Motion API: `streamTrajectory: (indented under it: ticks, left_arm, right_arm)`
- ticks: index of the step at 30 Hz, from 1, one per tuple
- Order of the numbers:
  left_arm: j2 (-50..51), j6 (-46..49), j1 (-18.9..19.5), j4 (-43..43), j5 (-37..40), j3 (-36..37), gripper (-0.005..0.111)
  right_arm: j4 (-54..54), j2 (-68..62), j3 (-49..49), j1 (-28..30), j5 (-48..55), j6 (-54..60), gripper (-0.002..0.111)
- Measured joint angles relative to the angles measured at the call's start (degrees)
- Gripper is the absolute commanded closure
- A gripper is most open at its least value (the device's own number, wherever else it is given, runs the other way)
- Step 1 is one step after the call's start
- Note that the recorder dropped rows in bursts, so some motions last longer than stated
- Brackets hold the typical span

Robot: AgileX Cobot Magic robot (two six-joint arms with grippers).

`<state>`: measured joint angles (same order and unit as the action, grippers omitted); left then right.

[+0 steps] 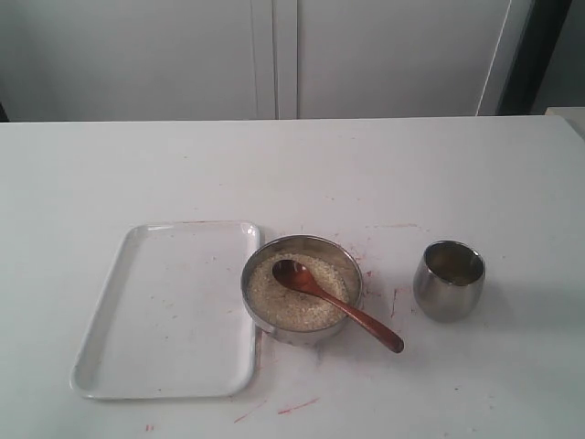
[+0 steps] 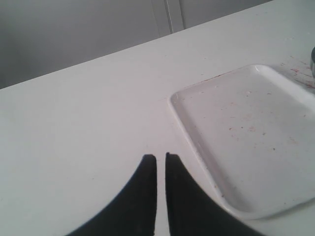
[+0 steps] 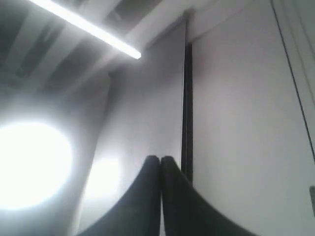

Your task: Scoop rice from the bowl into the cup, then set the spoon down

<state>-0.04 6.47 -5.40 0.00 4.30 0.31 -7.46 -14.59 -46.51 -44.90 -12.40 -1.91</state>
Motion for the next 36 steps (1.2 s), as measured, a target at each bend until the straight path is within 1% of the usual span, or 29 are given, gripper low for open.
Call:
streamTrajectory:
  ticks: [5, 8, 18, 22, 25, 32, 36]
  left_arm:
    - [0.00, 0.00, 0.00, 0.00, 0.00, 0.00, 0.092]
    - [0.00, 0.00, 0.00, 0.00, 0.00, 0.00, 0.092]
    - [0.00, 0.00, 0.00, 0.00, 0.00, 0.00, 0.092]
    - [0.00, 0.00, 0.00, 0.00, 0.00, 0.00, 0.092]
    - [0.00, 0.00, 0.00, 0.00, 0.00, 0.00, 0.092]
    - [0.00, 0.00, 0.00, 0.00, 0.00, 0.00, 0.092]
    - [0.00, 0.00, 0.00, 0.00, 0.00, 0.00, 0.092]
  right_arm:
    - [-2.56, -9.73, -8.42, 0.00, 17.21, 1.32, 0.108]
    - [-2.96, -14.97, -11.76, 0.00, 25.15, 3.10, 0.108]
    - [-3.25, -29.67, -19.53, 0.00, 44.65, 5.94, 0.108]
    - [-6.95, -34.47, -21.86, 0.00, 52.32, 5.51, 0.108]
    - [-12.58, -37.57, -22.83, 0.00, 57.31, 1.20, 0.108]
    - [-29.89, -41.22, -22.97, 0.00, 66.39, -15.44, 0.108]
    - [-32.82, -41.42, -22.97, 0.10, 67.45, -18.03, 0.108]
